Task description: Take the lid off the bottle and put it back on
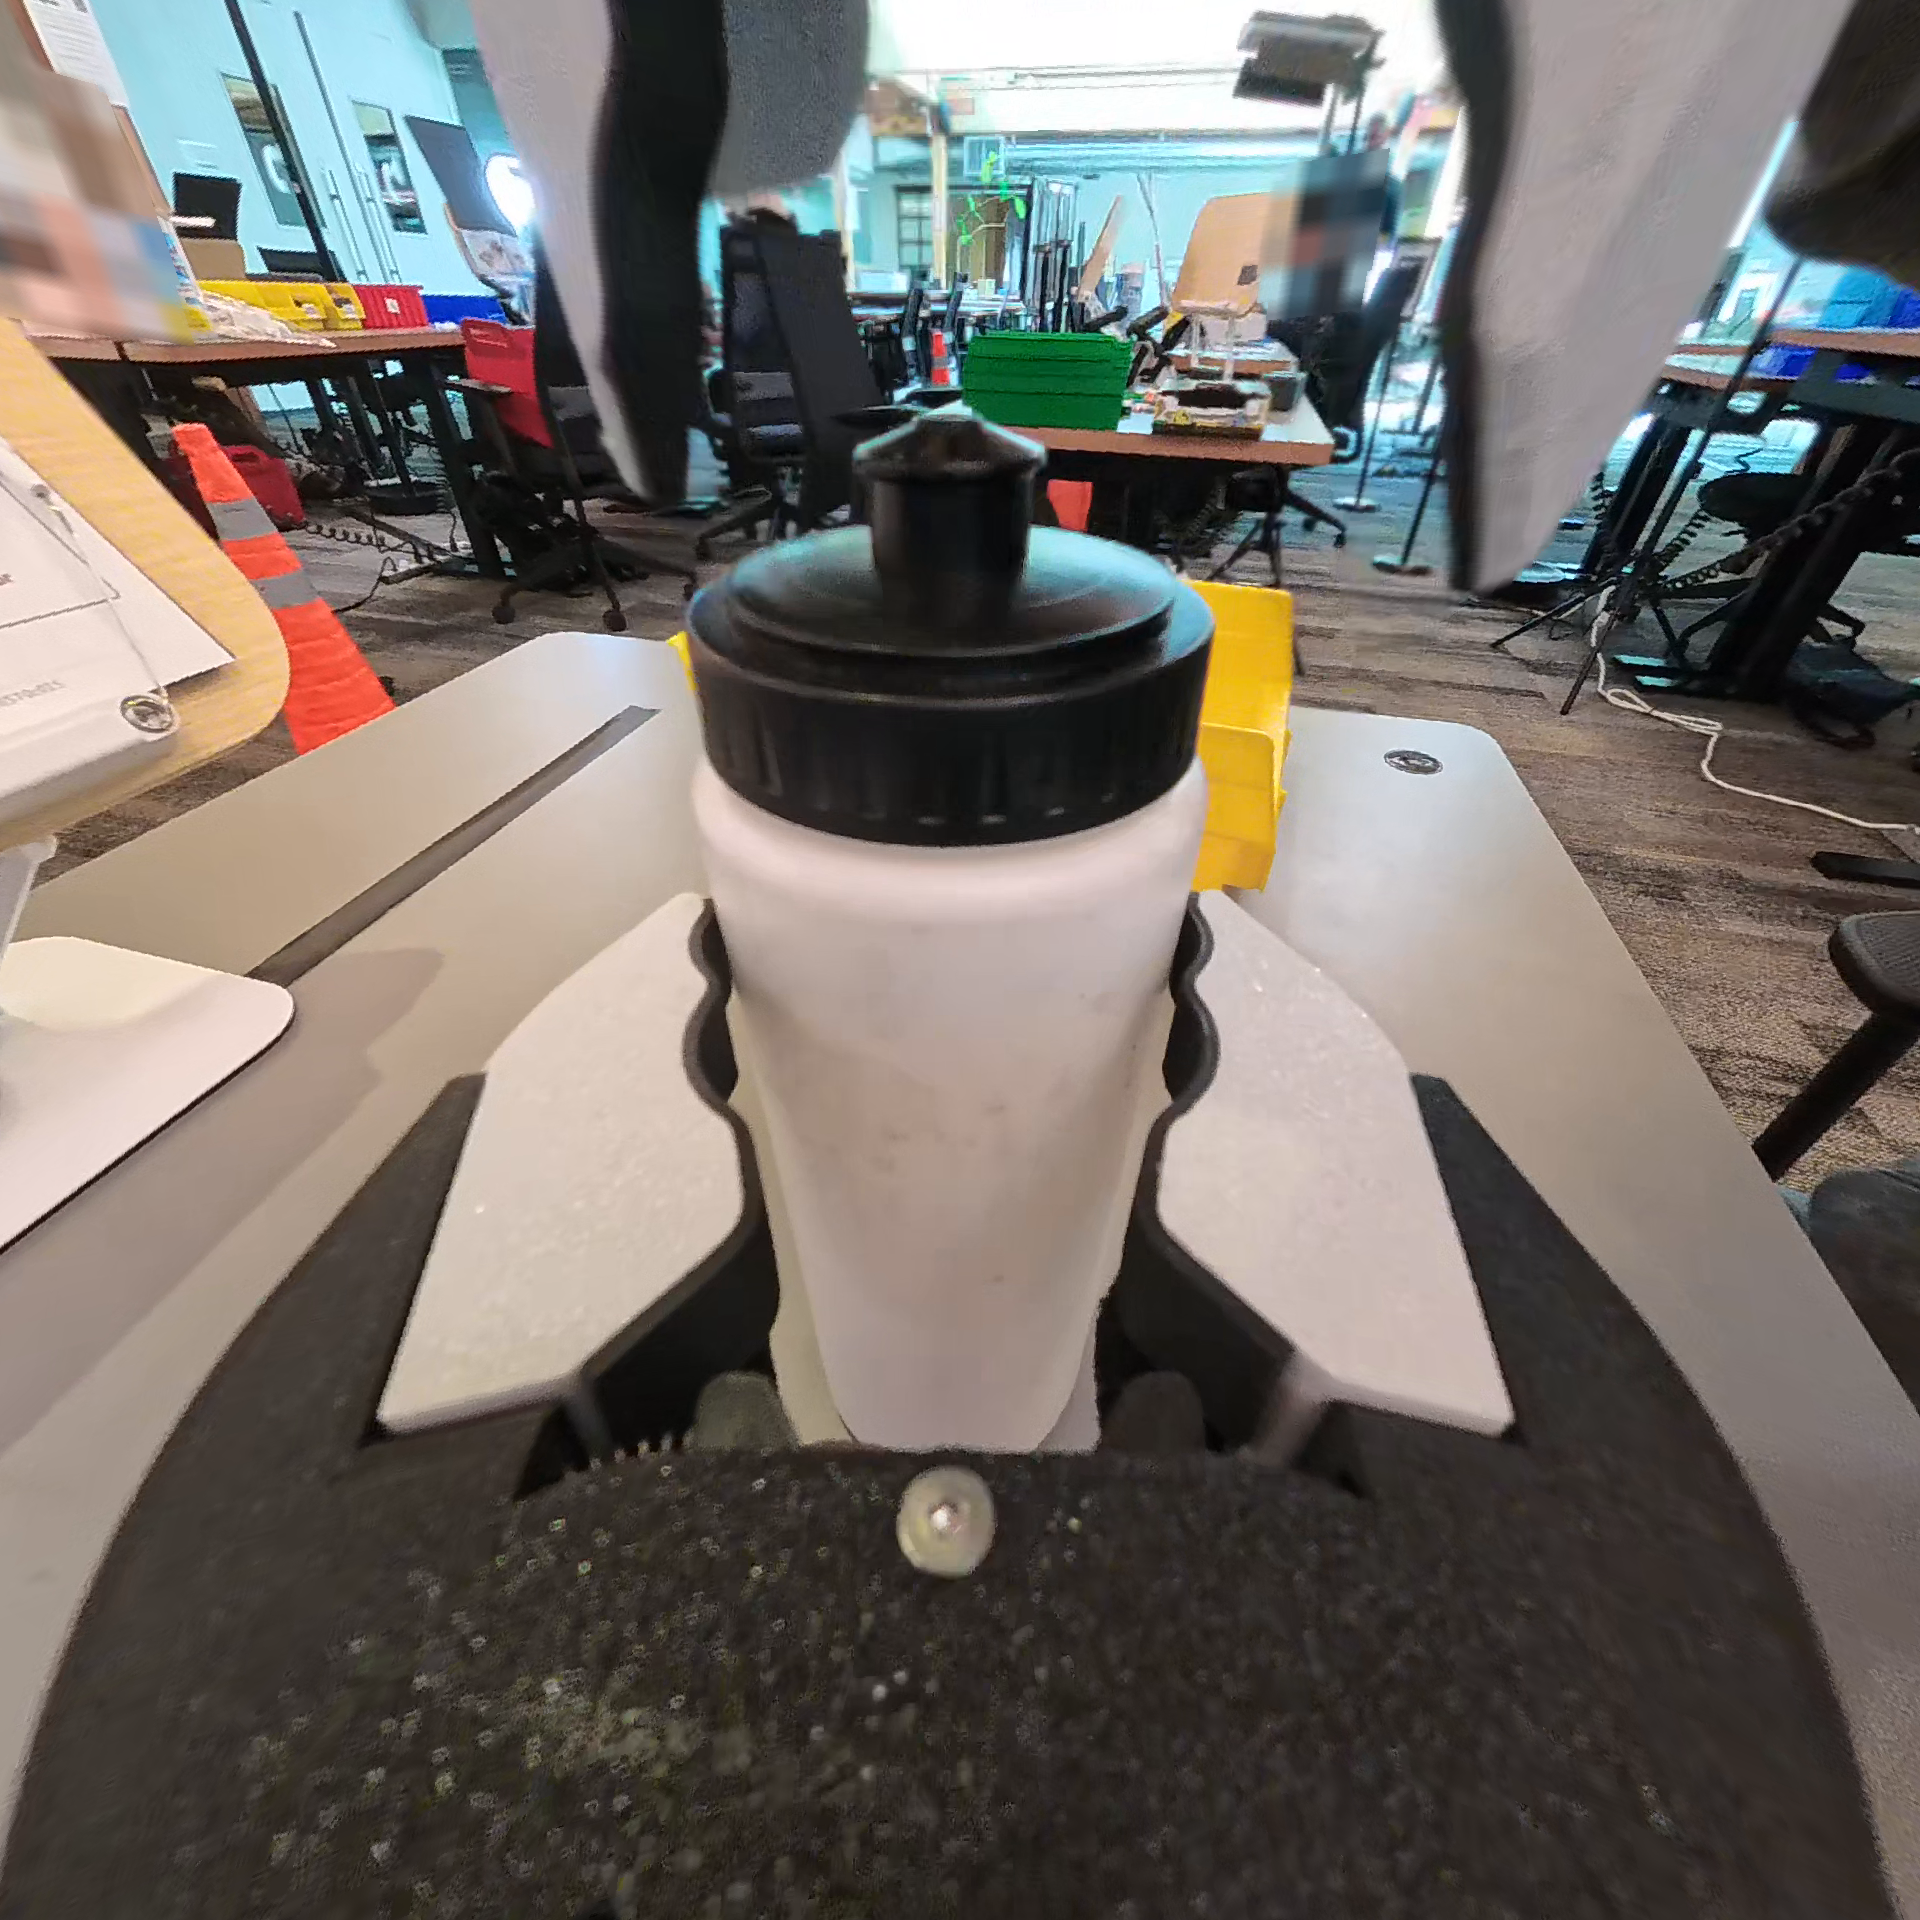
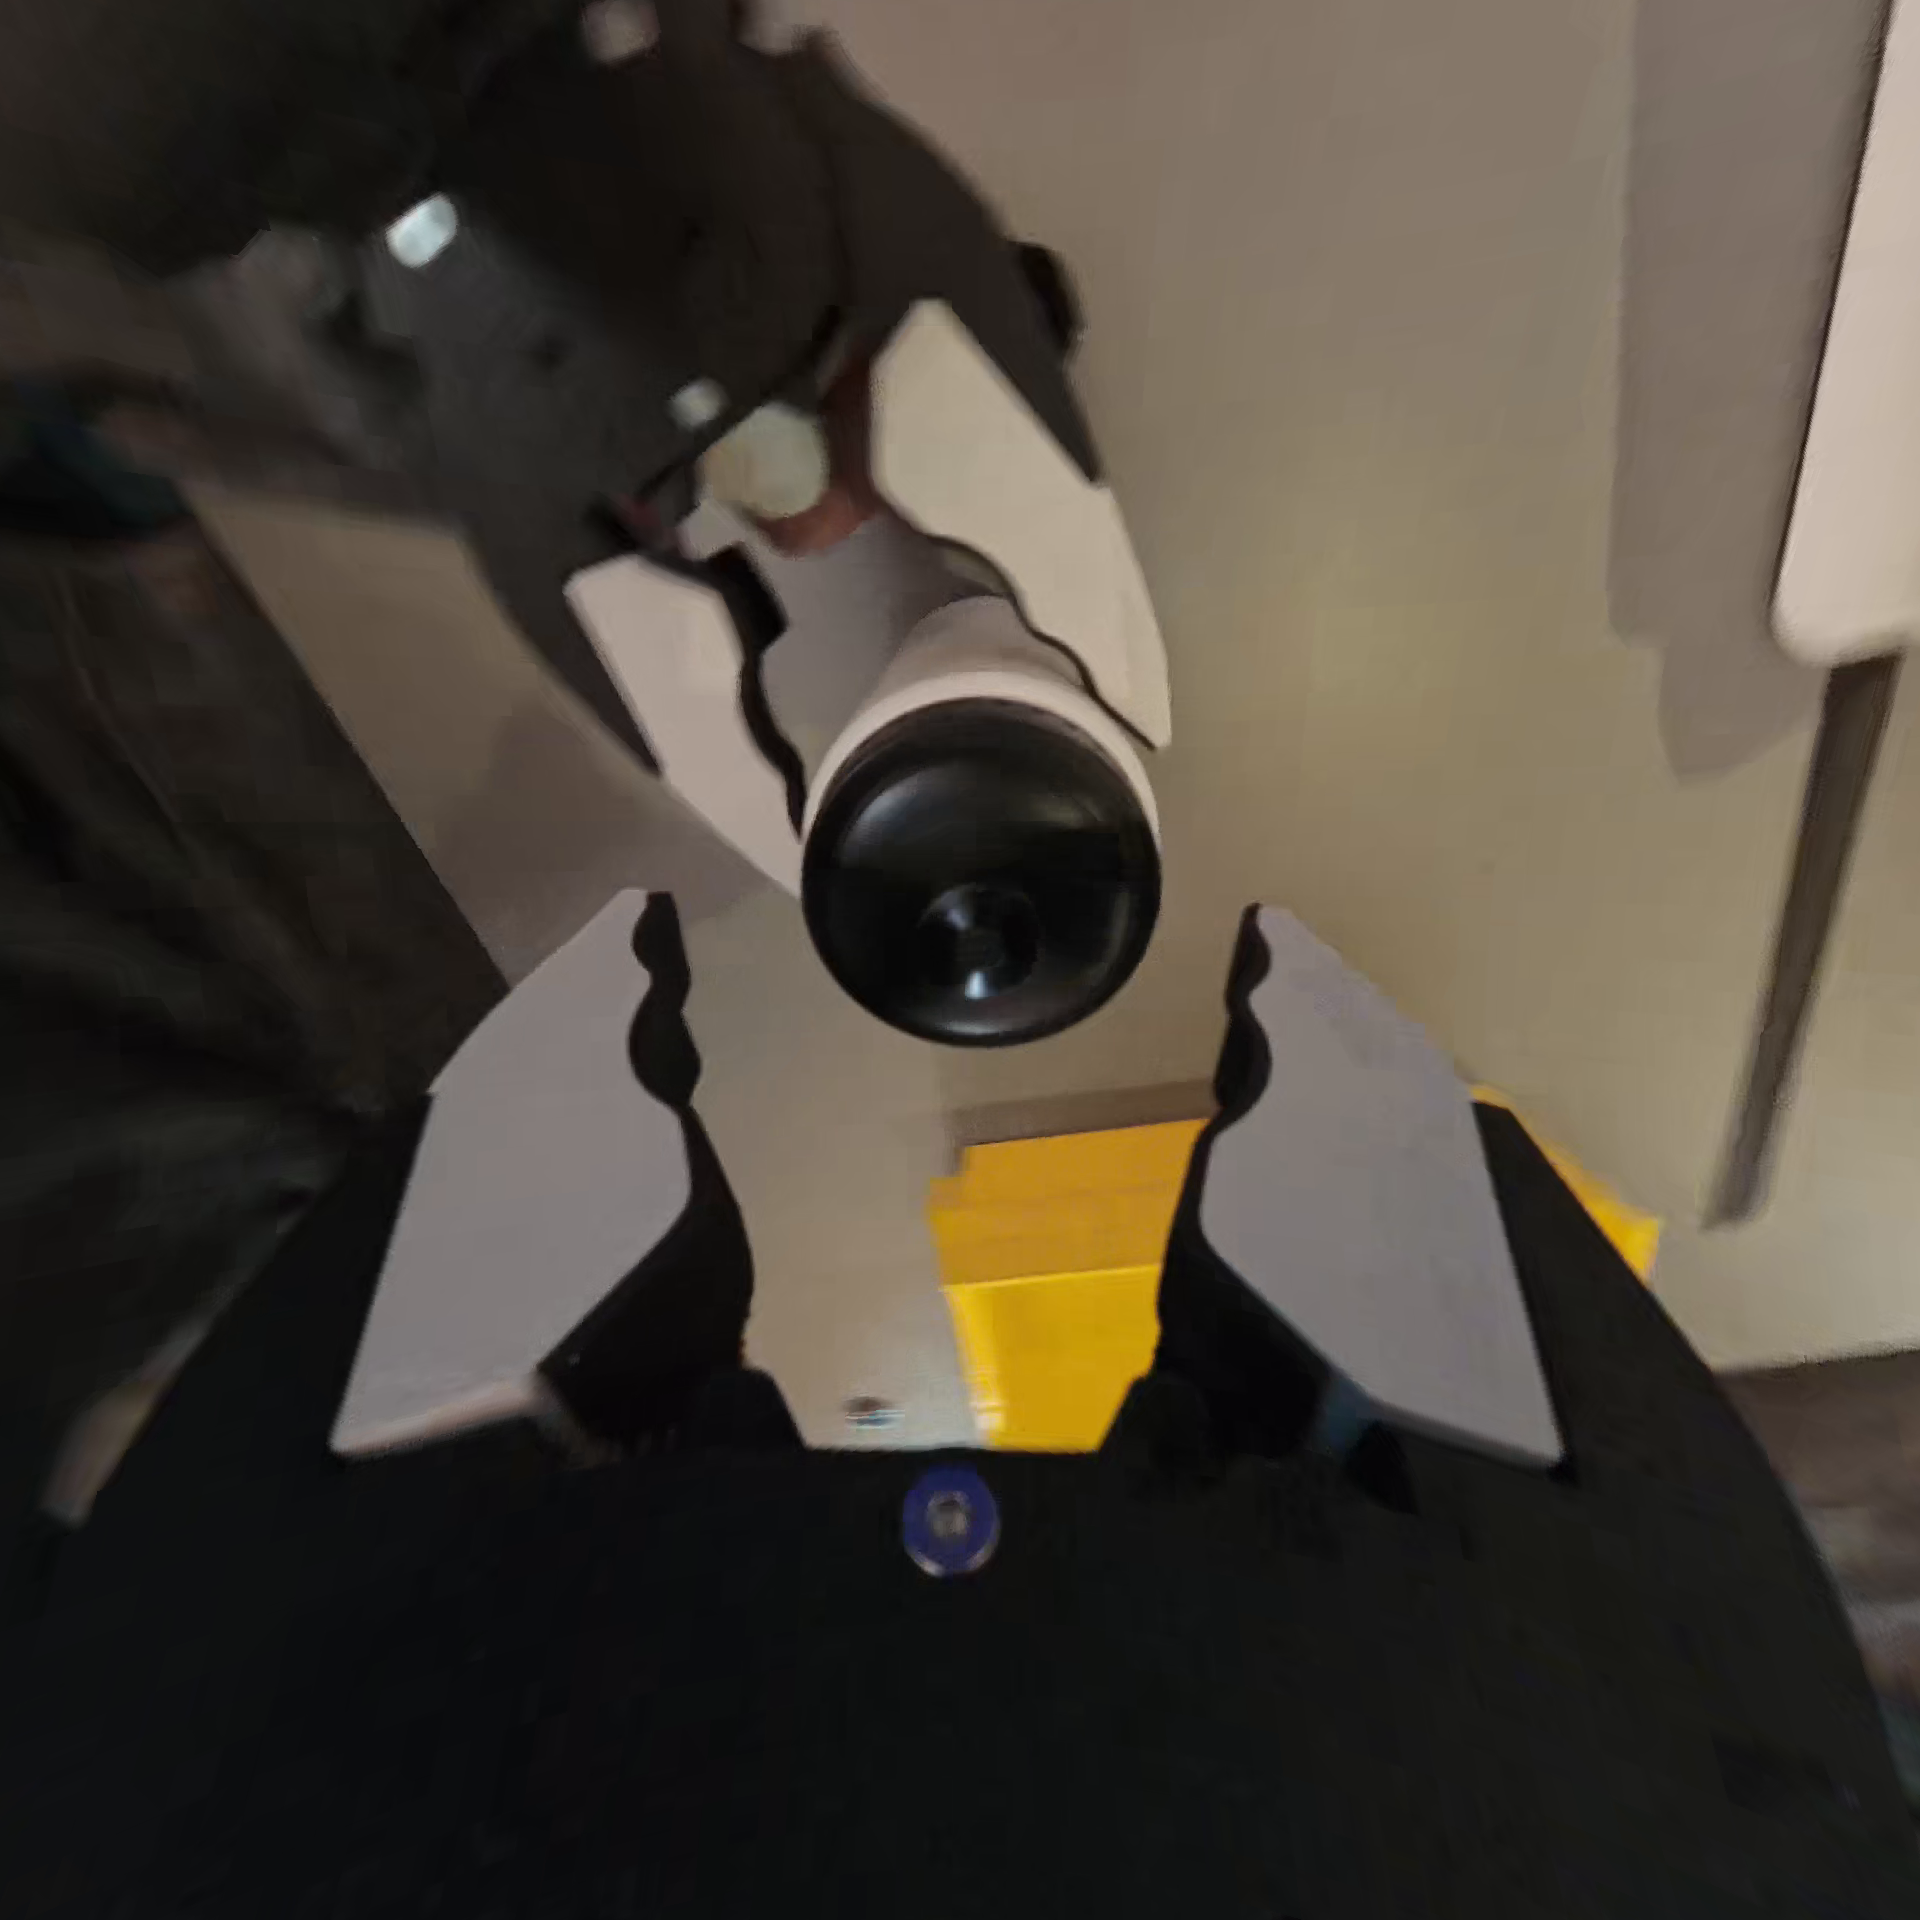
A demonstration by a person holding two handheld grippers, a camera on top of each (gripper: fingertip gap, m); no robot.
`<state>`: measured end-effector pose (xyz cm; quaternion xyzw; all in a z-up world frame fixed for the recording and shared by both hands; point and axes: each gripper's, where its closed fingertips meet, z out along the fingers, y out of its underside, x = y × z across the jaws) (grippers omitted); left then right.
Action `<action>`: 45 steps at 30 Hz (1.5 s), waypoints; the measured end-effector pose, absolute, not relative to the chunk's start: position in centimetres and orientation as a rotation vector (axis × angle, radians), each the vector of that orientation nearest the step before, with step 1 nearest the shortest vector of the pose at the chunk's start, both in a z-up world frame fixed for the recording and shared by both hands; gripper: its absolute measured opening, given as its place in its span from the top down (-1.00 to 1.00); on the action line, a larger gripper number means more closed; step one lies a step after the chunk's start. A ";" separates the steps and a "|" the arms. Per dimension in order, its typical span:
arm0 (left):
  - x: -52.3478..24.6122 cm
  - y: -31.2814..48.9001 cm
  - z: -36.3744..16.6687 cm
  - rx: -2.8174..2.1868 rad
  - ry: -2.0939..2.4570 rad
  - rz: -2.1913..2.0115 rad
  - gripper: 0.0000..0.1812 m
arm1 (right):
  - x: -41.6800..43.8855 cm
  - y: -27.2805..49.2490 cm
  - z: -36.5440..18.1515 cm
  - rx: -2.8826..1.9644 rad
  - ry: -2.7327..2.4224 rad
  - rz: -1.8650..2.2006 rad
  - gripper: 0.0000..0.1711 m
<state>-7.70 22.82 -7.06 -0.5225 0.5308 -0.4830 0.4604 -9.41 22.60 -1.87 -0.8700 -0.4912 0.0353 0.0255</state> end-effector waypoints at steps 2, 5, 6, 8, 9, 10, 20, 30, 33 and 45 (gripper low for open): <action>-7.9 22.6 -7.1 -1.270 1.330 -1.213 0.10 | -9.0 22.4 -1.3 -2.391 -1.874 0.065 -0.18; -8.1 22.5 -7.1 -1.254 1.358 -1.250 0.10 | -9.0 22.8 -1.1 -1.916 -2.215 -0.073 -0.03; -8.2 22.4 -7.1 -1.250 1.365 -1.259 0.10 | -9.5 22.6 -1.2 -1.808 -2.270 -0.053 0.04; -8.3 22.2 -7.1 -1.239 1.381 -1.274 0.11 | -10.2 22.0 -1.8 -1.708 -2.344 0.008 0.05; -8.2 22.0 -7.1 -1.233 1.388 -1.281 0.11 | -10.0 22.3 -2.2 -1.705 -2.372 -0.018 0.03; -8.2 21.9 -7.1 -1.228 1.393 -1.286 0.10 | -9.8 22.5 -2.6 -1.712 -2.403 -0.037 0.03; -8.2 22.4 -7.0 -1.263 1.350 -1.273 0.11 | -9.6 22.8 -3.1 -2.134 -2.236 -0.025 0.19; -7.9 22.1 -7.1 -1.274 1.350 -1.203 0.11 | -9.2 22.1 -3.3 -2.803 -1.393 -0.184 0.19; -7.8 22.1 -7.1 -1.279 1.343 -1.195 0.11 | -9.2 22.0 -3.3 -2.901 -1.168 -0.169 0.19; -7.9 22.0 -7.1 -1.263 1.353 -1.217 0.11 | -10.2 21.9 -3.1 -2.550 -1.632 0.084 -0.02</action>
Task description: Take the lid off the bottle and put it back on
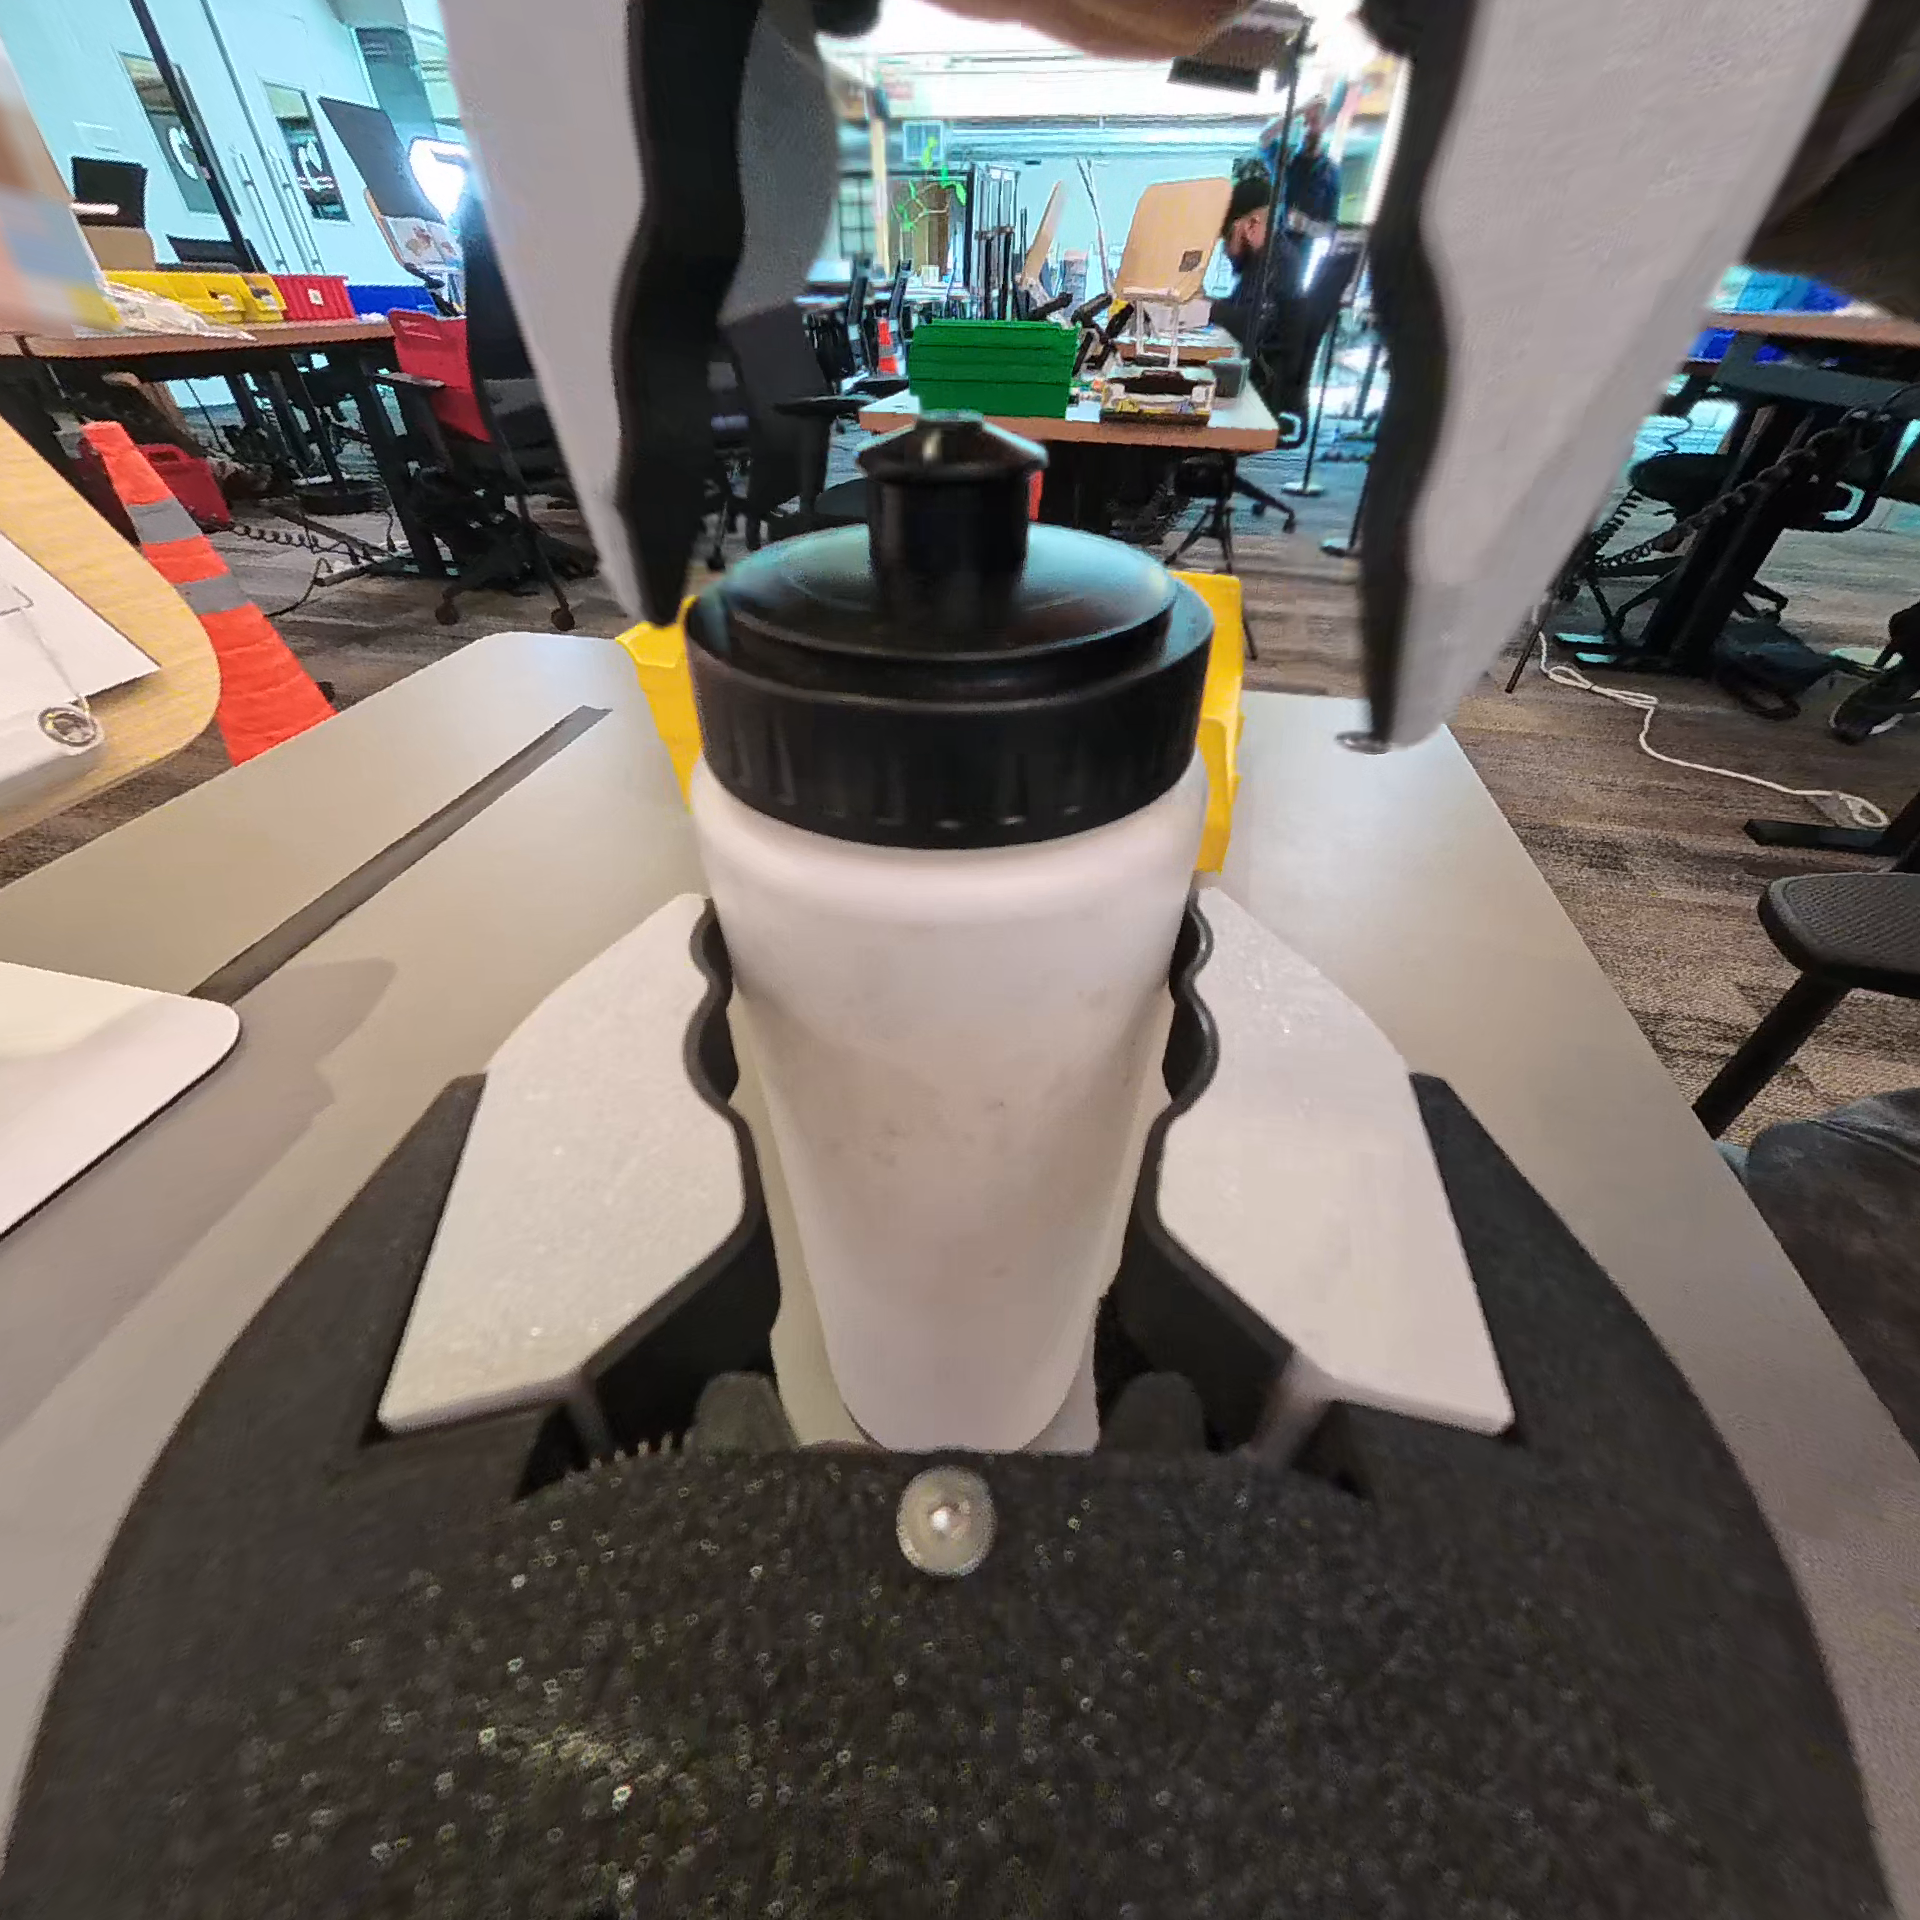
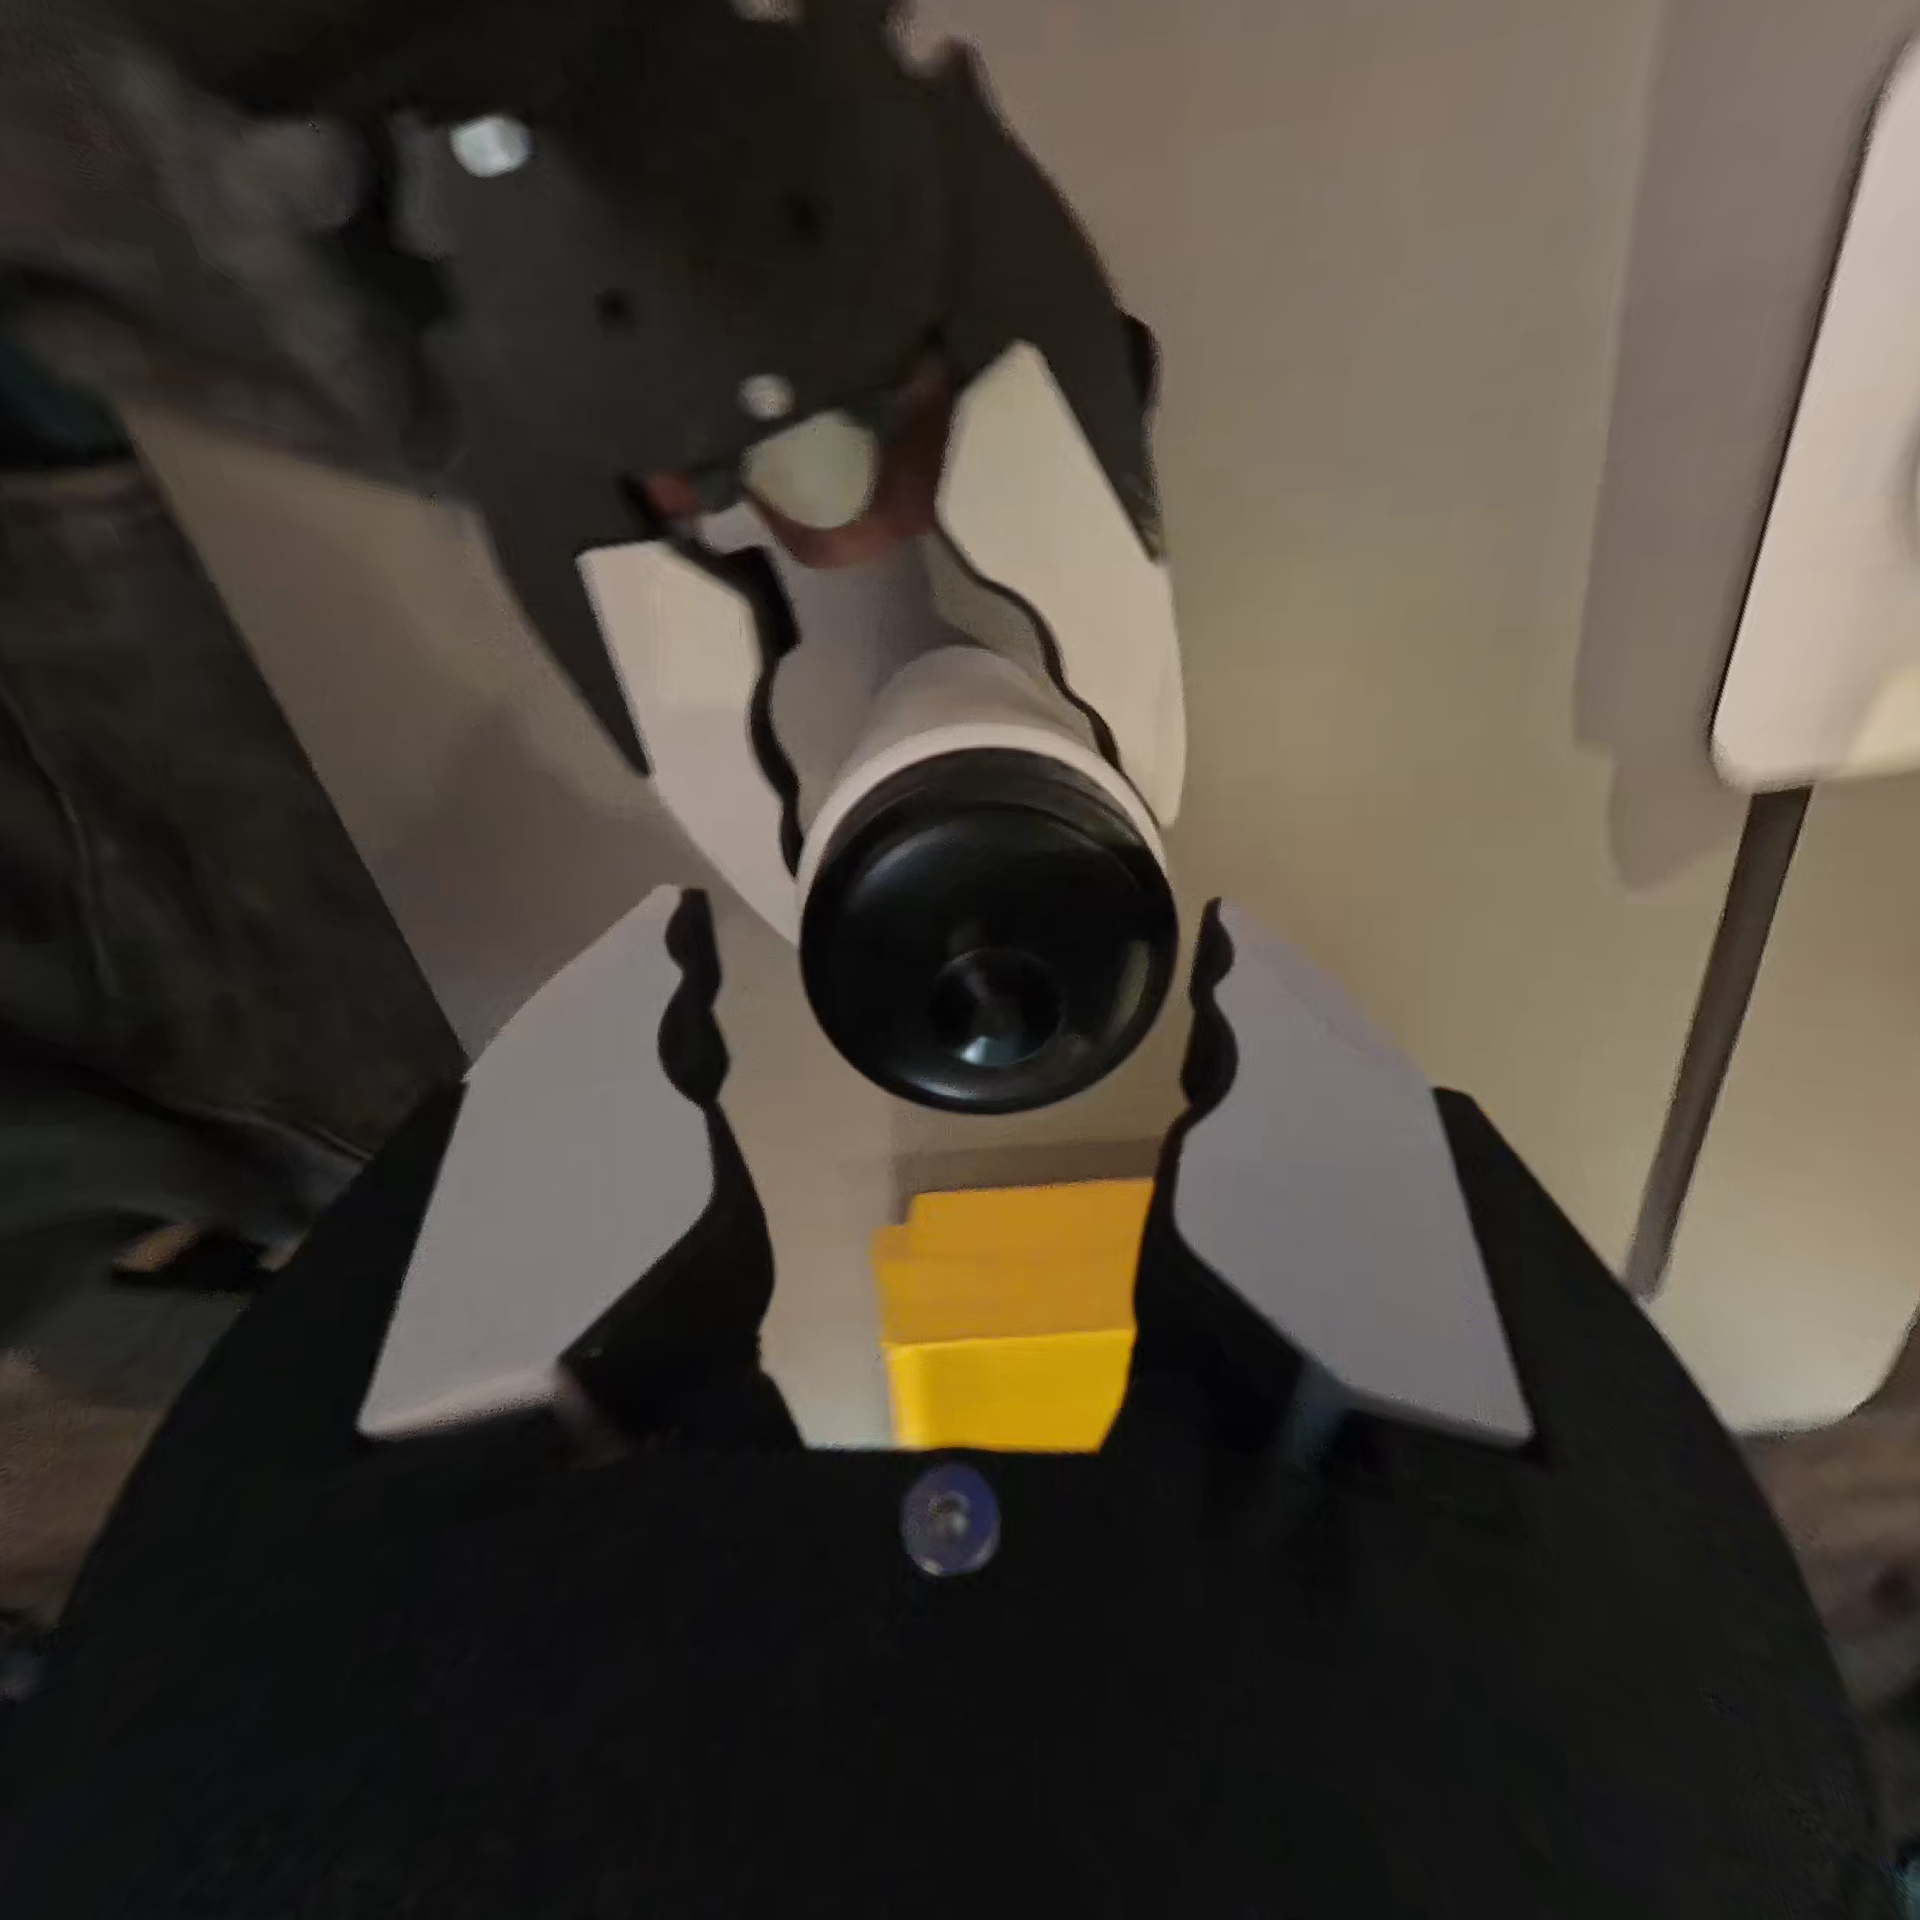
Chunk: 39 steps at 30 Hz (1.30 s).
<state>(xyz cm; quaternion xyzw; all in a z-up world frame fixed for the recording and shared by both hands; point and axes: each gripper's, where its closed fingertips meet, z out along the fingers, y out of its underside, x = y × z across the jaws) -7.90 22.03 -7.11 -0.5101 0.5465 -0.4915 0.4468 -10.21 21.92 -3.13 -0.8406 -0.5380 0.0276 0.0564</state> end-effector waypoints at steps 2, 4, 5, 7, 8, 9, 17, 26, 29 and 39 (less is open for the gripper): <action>-8.0 21.9 -7.1 -1.247 1.366 -1.237 0.11 | -10.5 21.7 -2.6 -2.257 -1.881 0.094 -0.07; -8.2 21.8 -7.1 -1.235 1.381 -1.271 0.11 | -10.7 22.3 -1.8 -1.826 -2.096 -0.007 0.10; -8.3 21.7 -7.1 -1.229 1.390 -1.291 0.11 | -10.9 22.5 -1.6 -1.597 -2.183 -0.069 0.11; -8.5 21.7 -7.1 -1.221 1.404 -1.303 0.11 | -11.4 22.4 -1.2 -1.302 -2.248 -0.119 0.05; -8.5 21.7 -7.1 -1.217 1.412 -1.304 0.11 | -11.4 22.2 -1.4 -1.273 -2.271 -0.102 0.10; -8.5 21.6 -7.1 -1.211 1.420 -1.305 0.11 | -11.2 22.1 -1.7 -1.305 -2.305 -0.078 0.13; -8.6 21.2 -7.1 -1.199 1.449 -1.332 0.11 | -10.3 22.0 -2.7 -1.375 -2.536 0.023 0.09; -8.4 21.2 -7.2 -1.214 1.433 -1.310 0.11 | -10.1 21.8 -3.4 -1.628 -2.568 0.085 0.19; -8.4 21.2 -7.2 -1.224 1.422 -1.295 0.11 | -10.2 21.8 -3.4 -1.811 -2.419 0.106 0.19; -8.1 21.6 -7.2 -1.260 1.372 -1.249 0.11 | -9.8 22.4 -3.4 -2.340 -1.906 0.040 0.19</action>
